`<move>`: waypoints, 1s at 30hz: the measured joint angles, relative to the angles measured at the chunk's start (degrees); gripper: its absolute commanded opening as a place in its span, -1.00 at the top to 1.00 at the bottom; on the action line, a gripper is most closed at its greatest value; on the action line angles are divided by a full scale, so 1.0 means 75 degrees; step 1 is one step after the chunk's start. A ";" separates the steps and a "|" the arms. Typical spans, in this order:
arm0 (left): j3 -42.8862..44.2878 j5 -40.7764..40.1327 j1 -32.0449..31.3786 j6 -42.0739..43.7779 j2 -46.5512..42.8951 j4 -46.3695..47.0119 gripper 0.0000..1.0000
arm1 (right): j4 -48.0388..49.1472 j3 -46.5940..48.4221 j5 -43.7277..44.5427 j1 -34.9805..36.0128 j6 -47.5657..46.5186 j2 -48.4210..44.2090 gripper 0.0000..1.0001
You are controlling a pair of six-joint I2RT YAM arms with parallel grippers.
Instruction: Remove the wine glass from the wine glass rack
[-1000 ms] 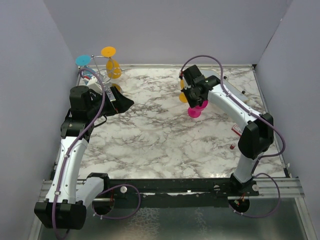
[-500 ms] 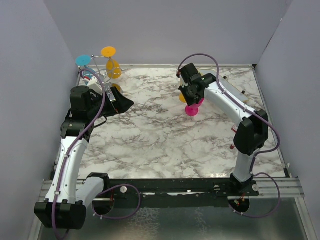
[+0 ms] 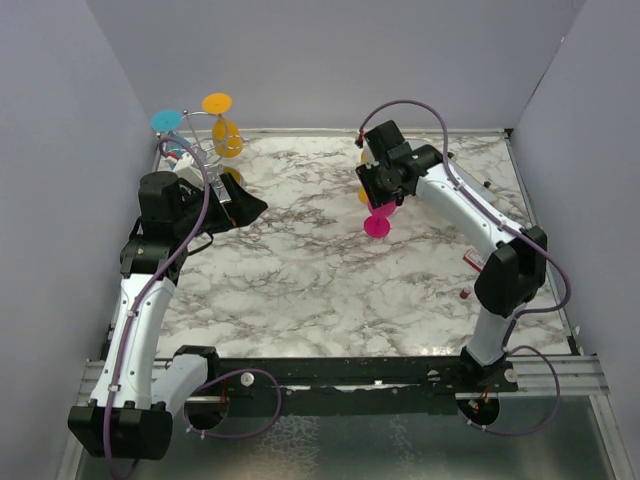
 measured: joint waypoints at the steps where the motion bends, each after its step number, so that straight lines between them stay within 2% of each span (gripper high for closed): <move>1: 0.0023 0.0000 0.0000 -0.0017 -0.0012 -0.0006 -0.98 | 0.0050 -0.0009 -0.0044 0.0003 -0.0015 -0.0114 0.11; 9: 0.0038 0.0000 -0.0006 -0.0213 -0.0073 -0.0009 -0.99 | 0.1282 -0.1236 -0.0938 0.0003 -0.0137 -0.2148 -0.04; 11: 0.0038 0.0000 -0.0006 -0.0283 -0.0073 -0.0009 -0.98 | 0.1859 -0.1955 -0.1405 0.0000 -0.0149 -0.2865 -0.06; 16: 0.0038 0.0000 -0.0006 -0.0417 -0.0064 -0.0017 -0.99 | 0.3675 -0.4561 -0.2801 0.0003 -0.0058 -0.5278 -0.28; 18: 0.0038 -0.0020 -0.0006 -0.0420 -0.0032 -0.0020 -0.99 | 0.4436 -0.5718 -0.3334 0.0003 0.0073 -0.6408 -0.30; 21: 0.0119 -0.0216 -0.0006 -0.0335 0.0140 -0.0128 -0.99 | 0.5164 -0.6621 -0.3806 0.0009 0.0207 -0.7399 -0.31; 24: 0.0650 -0.0624 -0.0006 -0.0087 0.0525 -0.0493 -0.98 | 0.5592 -0.6851 -0.3963 0.0009 0.0219 -0.7755 -0.32; 30: 0.2643 -0.2005 -0.0006 0.0682 0.1332 -0.1180 -0.99 | 0.6315 -0.7050 -0.3966 0.0009 0.0294 -0.8102 -0.35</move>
